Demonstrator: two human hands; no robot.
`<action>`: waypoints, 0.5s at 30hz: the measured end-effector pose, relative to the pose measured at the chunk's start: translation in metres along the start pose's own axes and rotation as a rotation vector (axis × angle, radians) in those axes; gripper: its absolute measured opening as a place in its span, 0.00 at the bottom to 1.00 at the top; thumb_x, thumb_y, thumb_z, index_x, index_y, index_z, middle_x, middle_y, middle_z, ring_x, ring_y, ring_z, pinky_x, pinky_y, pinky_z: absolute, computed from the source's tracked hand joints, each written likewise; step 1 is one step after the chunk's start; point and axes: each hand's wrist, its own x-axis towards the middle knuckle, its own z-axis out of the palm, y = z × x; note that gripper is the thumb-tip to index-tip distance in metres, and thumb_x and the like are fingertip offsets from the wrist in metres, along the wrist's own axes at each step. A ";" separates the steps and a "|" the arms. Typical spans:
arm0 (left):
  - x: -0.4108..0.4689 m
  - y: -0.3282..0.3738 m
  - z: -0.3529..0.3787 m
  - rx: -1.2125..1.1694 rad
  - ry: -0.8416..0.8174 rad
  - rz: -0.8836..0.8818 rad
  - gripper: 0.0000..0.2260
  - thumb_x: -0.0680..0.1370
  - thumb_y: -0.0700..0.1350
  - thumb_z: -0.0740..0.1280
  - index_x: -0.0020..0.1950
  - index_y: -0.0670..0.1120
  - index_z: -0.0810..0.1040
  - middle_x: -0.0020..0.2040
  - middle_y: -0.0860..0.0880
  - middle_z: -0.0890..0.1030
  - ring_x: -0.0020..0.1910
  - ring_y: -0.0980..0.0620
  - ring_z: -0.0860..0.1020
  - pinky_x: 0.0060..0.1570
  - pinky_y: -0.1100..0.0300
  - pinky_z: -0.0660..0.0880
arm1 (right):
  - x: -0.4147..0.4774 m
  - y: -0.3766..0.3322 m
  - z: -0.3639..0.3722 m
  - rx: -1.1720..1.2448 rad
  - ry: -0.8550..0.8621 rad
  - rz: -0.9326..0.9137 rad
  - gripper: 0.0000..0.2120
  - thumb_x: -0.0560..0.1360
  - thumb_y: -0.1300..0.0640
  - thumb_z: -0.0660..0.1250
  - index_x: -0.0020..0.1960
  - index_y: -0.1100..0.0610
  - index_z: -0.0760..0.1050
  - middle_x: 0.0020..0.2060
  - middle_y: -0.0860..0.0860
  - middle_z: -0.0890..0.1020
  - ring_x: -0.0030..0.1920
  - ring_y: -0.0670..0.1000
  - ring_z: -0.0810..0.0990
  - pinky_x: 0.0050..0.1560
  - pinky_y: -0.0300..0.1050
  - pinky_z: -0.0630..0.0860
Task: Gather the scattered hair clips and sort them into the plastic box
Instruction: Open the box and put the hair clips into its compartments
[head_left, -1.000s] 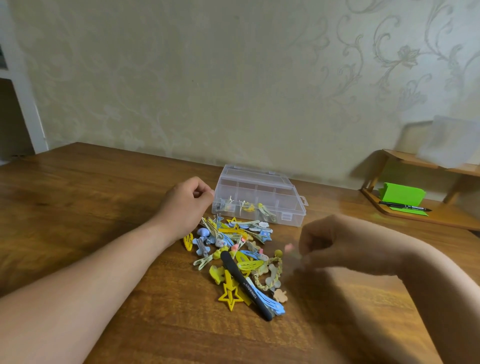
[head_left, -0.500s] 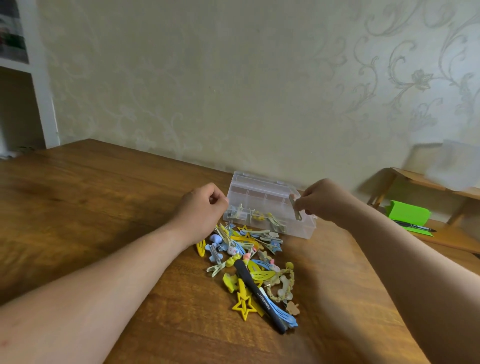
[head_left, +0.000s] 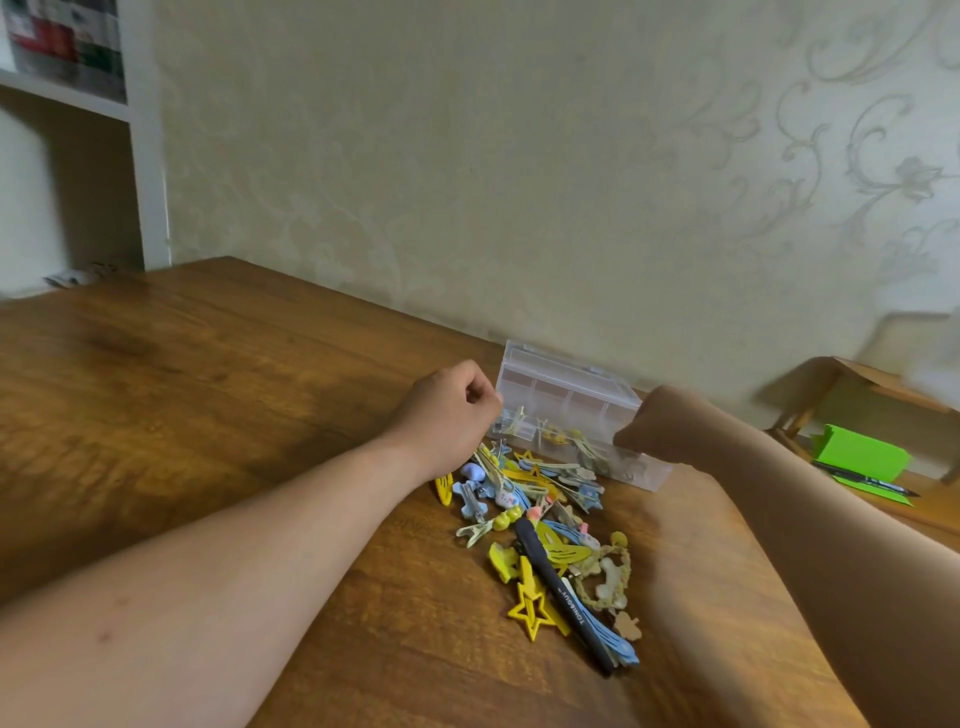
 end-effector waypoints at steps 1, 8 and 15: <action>0.000 0.000 0.000 0.002 -0.001 0.001 0.06 0.84 0.50 0.66 0.49 0.53 0.79 0.45 0.53 0.82 0.46 0.51 0.80 0.47 0.49 0.80 | 0.001 0.000 0.000 -0.019 0.000 -0.004 0.10 0.72 0.55 0.74 0.36 0.61 0.80 0.31 0.52 0.79 0.32 0.52 0.75 0.32 0.40 0.71; 0.000 0.000 0.000 0.002 0.002 0.007 0.06 0.84 0.50 0.66 0.49 0.52 0.79 0.46 0.53 0.82 0.46 0.51 0.81 0.49 0.48 0.80 | 0.003 -0.002 -0.001 -0.125 0.013 -0.040 0.15 0.75 0.51 0.74 0.36 0.58 0.78 0.33 0.52 0.79 0.33 0.51 0.75 0.33 0.42 0.72; 0.001 -0.002 0.000 0.008 0.002 0.016 0.06 0.84 0.50 0.66 0.49 0.53 0.80 0.46 0.52 0.82 0.47 0.51 0.81 0.49 0.48 0.80 | 0.010 -0.001 -0.004 -0.168 -0.020 -0.061 0.14 0.75 0.52 0.76 0.37 0.59 0.77 0.35 0.53 0.80 0.33 0.52 0.76 0.31 0.41 0.70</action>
